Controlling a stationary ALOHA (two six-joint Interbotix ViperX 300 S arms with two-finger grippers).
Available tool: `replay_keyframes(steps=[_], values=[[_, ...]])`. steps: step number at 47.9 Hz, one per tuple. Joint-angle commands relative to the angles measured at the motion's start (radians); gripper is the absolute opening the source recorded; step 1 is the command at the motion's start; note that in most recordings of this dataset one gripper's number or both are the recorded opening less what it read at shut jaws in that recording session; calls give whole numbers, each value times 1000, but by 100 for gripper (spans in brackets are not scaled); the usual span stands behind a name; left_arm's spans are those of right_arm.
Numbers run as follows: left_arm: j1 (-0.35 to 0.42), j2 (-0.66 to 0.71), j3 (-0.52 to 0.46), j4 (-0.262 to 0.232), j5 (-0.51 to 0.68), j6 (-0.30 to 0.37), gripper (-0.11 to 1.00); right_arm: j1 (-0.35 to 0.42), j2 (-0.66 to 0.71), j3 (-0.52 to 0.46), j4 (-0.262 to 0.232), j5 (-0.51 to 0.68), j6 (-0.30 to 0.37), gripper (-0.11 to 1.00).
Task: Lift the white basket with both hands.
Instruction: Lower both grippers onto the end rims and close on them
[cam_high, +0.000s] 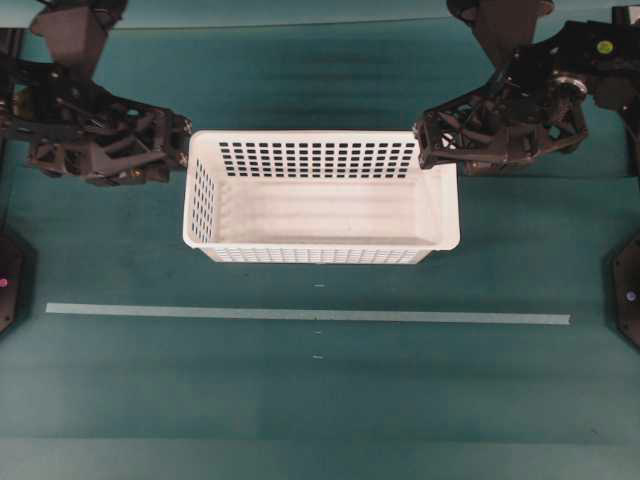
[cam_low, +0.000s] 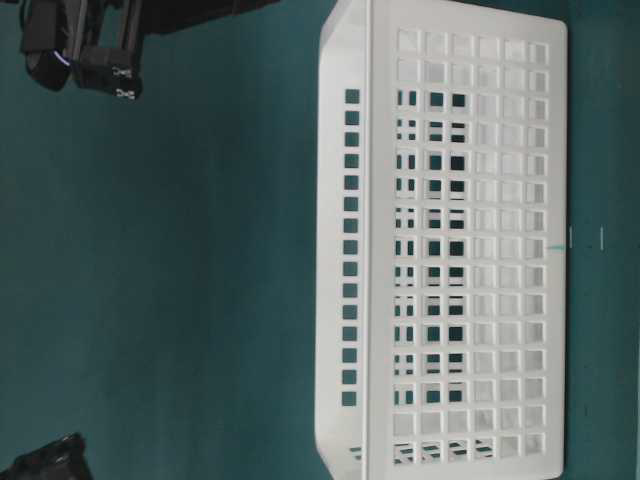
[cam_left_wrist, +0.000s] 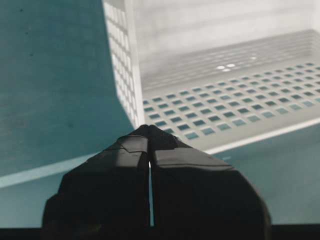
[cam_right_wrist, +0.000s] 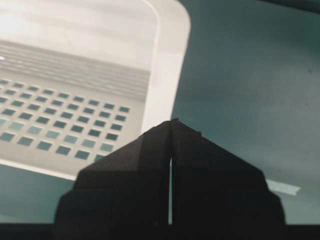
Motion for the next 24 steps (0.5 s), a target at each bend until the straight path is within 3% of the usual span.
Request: replay_keyframes(steps=[1, 15, 24], values=[[3, 3, -21, 2, 0, 0, -2, 5, 6, -2, -5, -23, -5, -1], [2, 3, -6, 3, -15, 3, 0, 12, 3, 21, -6, -98, -35, 1], [-8, 0, 5, 3, -92, 35, 5, 14, -5, 32, -5, -140, -55, 6]])
